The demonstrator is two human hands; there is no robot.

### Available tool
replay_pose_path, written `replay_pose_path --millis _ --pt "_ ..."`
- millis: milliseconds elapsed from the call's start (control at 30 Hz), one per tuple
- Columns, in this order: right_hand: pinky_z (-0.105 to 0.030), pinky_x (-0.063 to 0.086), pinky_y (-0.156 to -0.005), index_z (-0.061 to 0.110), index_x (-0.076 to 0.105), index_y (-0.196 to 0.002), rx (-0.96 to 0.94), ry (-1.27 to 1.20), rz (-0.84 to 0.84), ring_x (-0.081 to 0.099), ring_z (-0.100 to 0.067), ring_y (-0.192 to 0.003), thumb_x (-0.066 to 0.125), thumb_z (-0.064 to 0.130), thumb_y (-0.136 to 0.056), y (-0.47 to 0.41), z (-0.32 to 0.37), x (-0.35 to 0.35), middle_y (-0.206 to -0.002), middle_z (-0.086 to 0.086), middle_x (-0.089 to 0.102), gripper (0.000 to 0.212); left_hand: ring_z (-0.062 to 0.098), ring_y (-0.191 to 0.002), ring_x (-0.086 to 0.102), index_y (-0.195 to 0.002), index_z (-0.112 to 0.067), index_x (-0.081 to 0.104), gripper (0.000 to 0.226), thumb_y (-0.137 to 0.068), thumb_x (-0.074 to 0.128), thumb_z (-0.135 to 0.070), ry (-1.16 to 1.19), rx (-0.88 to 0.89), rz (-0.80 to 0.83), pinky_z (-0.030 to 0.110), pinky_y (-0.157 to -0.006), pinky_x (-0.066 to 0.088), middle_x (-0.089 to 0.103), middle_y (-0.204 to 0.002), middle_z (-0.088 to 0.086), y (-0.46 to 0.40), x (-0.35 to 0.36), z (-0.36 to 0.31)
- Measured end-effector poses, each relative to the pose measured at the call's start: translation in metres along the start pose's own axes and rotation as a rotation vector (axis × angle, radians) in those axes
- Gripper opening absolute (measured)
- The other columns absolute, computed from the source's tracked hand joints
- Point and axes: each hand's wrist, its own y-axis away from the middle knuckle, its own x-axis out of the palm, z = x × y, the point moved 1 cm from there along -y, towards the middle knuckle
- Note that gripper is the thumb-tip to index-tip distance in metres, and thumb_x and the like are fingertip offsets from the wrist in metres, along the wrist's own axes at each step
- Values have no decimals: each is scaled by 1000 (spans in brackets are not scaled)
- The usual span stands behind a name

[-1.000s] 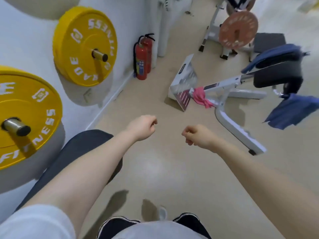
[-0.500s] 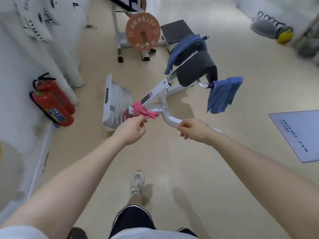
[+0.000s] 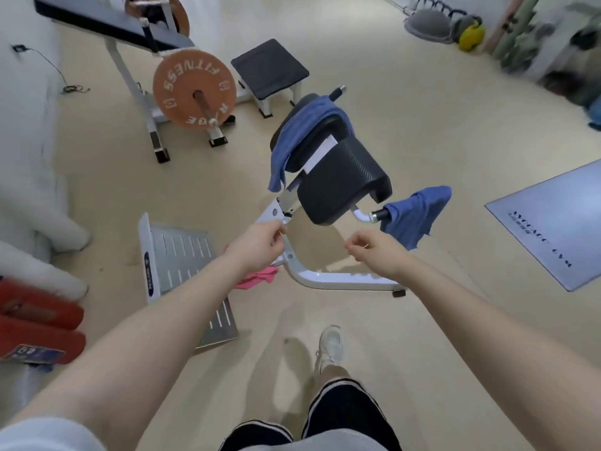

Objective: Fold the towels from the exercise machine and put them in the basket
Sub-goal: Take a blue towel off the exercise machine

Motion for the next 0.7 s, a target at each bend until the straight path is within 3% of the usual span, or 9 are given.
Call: replay_pose_path --millis 100,200,267,367,433,533,600,667,700 --pt "-33 46 -85 10 52 -115 37 -78 0 55 -21 -95 49 21 -92 -70 -2 -30 -102 -1 55 25 18 -84 48 -115 -7 56 27 -92 43 -13 40 -14 -5 23 -74 35 60 -109 6 -67 -12 -7" --pt "-42 46 -99 13 44 -129 38 -38 31 53 -25 -113 51 25 -91 -147 4 -60 -122 -3 52 40 19 -82 46 -111 -1 56 25 -91 43 -10 95 -34 -37 25 -69 35 56 -105 8 -133 -23 -13" --pt "-39 43 -102 14 41 -134 10 -18 43 51 -23 -120 50 24 -92 -200 13 -81 -134 -2 48 44 20 -81 47 -109 0 57 24 -91 43 -9 117 -74 -37 26 -64 36 57 -104 12 -180 -30 -13" --pt "-37 40 -105 13 35 -140 -34 18 99 46 -23 -127 47 24 -94 -271 28 -110 -145 -4 40 49 20 -81 48 -109 -1 57 24 -92 45 -12 134 -138 -23 24 -70 35 59 -108 14 -245 -38 -12" --pt "-35 35 -106 14 33 -142 -63 66 108 42 -22 -130 46 24 -95 -318 35 -126 -148 -4 36 51 17 -77 47 -110 -4 56 23 -92 45 -13 147 -171 -29 22 -63 35 57 -110 11 -285 -42 -9" --pt "-34 40 -94 12 46 -125 -116 110 53 48 -18 -109 48 22 -91 -382 44 -140 -128 -8 51 35 15 -77 45 -116 -9 53 26 -92 44 -15 149 -225 -24 16 -57 33 53 -107 5 -331 -48 -1" --pt "-27 39 -74 14 44 -106 -138 116 5 47 -17 -92 47 17 -90 -423 51 -145 -103 -2 51 16 20 -91 50 -118 -10 53 28 -92 44 -15 89 -235 -10 20 -71 39 53 -112 4 -360 -50 7" --pt "-27 36 -67 21 36 -107 -135 124 -42 45 -15 -79 42 14 -92 -457 58 -148 -90 0 47 17 23 -105 50 -119 -10 53 30 -91 45 -17 1 -204 12 27 -84 38 53 -120 5 -388 -51 16" --pt "-29 37 -66 23 36 -117 -131 153 -44 48 -17 -77 40 14 -94 -472 62 -150 -89 -2 50 25 23 -109 49 -119 -10 53 30 -91 46 -17 -21 -183 23 29 -87 38 53 -122 6 -403 -52 21"
